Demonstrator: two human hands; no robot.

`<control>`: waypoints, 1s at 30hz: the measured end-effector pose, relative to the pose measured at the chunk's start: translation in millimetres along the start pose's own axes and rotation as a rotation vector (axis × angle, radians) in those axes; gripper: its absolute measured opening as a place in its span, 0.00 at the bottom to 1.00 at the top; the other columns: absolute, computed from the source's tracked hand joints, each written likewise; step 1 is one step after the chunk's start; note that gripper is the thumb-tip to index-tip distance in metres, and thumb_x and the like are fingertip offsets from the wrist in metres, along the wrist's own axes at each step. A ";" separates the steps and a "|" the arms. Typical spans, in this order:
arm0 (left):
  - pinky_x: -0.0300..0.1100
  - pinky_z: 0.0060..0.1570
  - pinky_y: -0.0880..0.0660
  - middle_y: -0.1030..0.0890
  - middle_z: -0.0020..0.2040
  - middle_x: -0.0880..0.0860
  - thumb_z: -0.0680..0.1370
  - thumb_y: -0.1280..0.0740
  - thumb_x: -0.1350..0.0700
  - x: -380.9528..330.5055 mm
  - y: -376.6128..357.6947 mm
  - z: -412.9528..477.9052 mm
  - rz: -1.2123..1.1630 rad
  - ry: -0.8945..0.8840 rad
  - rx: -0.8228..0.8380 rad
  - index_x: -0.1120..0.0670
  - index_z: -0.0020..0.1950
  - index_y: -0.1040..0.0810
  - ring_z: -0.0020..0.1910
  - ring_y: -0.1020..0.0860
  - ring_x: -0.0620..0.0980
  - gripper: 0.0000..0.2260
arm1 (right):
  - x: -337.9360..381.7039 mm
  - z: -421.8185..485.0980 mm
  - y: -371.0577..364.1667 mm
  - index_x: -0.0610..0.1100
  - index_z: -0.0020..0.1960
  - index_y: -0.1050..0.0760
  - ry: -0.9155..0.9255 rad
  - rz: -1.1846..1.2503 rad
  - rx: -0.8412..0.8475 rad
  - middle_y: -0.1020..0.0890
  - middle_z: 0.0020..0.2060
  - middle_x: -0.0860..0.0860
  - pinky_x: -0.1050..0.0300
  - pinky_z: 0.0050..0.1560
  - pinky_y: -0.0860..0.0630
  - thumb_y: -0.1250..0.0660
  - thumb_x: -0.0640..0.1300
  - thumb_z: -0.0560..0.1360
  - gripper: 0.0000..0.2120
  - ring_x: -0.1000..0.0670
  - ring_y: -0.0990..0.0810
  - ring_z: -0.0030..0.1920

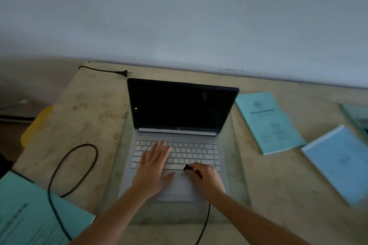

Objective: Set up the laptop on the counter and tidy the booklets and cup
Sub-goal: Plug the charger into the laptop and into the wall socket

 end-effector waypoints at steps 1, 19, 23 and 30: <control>0.51 0.75 0.61 0.65 0.76 0.47 0.75 0.47 0.33 -11.7 -9.1 4.0 0.028 -0.018 0.018 0.45 0.75 0.64 0.75 0.66 0.50 0.37 | -12.9 -4.4 9.1 0.55 0.54 0.20 -0.026 0.013 -0.021 0.16 0.47 0.55 0.57 0.44 0.22 0.38 0.49 0.76 0.10 0.54 0.20 0.44; 0.54 0.71 0.70 0.72 0.74 0.46 0.69 0.53 0.26 -111.6 -63.9 83.3 0.135 -0.095 0.168 0.39 0.70 0.75 0.73 0.71 0.51 0.41 | -102.0 53.6 93.4 0.46 0.53 0.19 -0.160 0.158 -0.294 0.19 0.48 0.49 0.58 0.47 0.22 0.31 0.43 0.74 0.08 0.52 0.21 0.44; 0.55 0.71 0.66 0.64 0.77 0.48 0.68 0.53 0.25 -107.9 -66.5 89.8 0.186 -0.121 0.148 0.41 0.74 0.66 0.76 0.64 0.53 0.42 | -105.8 64.3 91.9 0.47 0.50 0.19 -0.195 0.159 -0.285 0.18 0.44 0.51 0.54 0.46 0.21 0.30 0.44 0.72 0.07 0.53 0.21 0.42; 0.57 0.71 0.58 0.53 0.79 0.51 0.70 0.50 0.26 -109.0 -66.5 90.3 0.213 -0.151 0.144 0.46 0.77 0.54 0.77 0.55 0.54 0.42 | -101.7 76.2 93.0 0.46 0.48 0.18 -0.214 0.188 -0.307 0.16 0.42 0.50 0.54 0.45 0.21 0.31 0.43 0.72 0.06 0.52 0.21 0.42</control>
Point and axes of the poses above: each hand's wrist, its own z-axis towards the middle knuckle, its own y-axis out of the back of the hand, x = y × z, the point moved 1 cm from there along z, towards the middle knuckle
